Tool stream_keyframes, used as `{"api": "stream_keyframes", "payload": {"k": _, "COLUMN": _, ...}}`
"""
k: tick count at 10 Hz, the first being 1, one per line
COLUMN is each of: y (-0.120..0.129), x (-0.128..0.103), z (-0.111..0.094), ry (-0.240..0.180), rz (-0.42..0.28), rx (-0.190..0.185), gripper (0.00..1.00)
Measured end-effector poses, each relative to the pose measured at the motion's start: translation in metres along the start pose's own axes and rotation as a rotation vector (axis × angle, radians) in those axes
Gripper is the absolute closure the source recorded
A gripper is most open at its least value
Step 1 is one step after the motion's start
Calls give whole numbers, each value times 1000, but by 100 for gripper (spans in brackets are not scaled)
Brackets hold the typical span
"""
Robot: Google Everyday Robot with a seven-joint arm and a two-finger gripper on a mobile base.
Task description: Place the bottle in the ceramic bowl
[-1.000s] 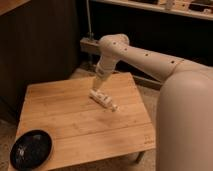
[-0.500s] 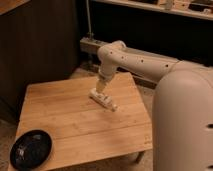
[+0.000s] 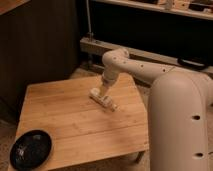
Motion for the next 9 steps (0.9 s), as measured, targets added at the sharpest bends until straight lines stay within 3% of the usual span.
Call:
{"api": "stream_keyframes", "payload": {"k": 3, "y": 3, "x": -2, "z": 17, "ry": -3, "rz": -18, "rx": -22, "gripper": 35}}
{"api": "stream_keyframes", "payload": {"k": 9, "y": 4, "x": 8, "z": 58, "ry": 62, "rz": -1, "rx": -11, "gripper": 35}}
